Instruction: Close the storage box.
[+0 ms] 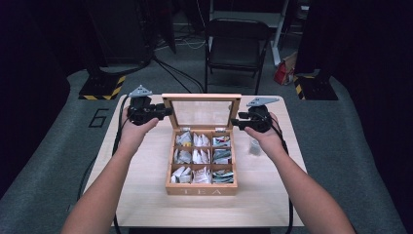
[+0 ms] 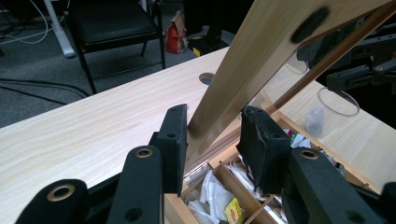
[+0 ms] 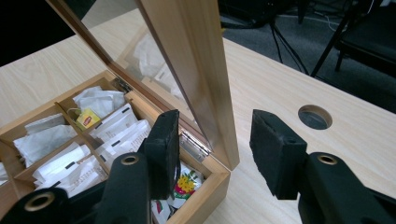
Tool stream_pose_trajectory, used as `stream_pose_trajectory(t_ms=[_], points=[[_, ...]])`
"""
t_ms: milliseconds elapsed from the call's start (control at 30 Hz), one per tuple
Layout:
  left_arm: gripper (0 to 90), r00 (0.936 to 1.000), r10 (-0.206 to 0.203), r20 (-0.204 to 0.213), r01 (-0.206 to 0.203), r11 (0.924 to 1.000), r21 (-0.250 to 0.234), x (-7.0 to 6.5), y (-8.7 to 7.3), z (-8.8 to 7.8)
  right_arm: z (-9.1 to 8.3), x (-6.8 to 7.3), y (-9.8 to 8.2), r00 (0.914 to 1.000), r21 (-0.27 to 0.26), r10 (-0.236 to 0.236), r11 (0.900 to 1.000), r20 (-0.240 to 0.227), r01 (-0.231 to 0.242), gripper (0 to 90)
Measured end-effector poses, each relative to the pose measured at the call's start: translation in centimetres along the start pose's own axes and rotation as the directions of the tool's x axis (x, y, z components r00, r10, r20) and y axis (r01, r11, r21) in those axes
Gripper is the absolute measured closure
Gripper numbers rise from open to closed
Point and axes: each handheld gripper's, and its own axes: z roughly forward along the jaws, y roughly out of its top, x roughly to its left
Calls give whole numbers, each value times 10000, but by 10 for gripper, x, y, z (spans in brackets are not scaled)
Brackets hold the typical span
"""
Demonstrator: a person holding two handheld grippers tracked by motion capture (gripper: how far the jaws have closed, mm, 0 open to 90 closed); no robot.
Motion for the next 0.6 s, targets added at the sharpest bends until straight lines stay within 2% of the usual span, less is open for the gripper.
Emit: stream_pose_trajectory(t_ms=[300, 567, 600], points=[[616, 9999, 143, 28, -143, 9999, 89, -6, -1, -8, -14, 9, 3, 9996, -264, -202, 9995, -183, 197, 518], [612, 9996, 279, 80, -279, 9996, -49, -12, -2, -17, -26, 15, 3, 9995, -280, -181, 9995, -258, 174, 500], [612, 9997, 242, 103, -242, 9997, -68, -13, -2, -18, -27, 15, 3, 9992, -335, -296, 9990, -284, 286, 500]])
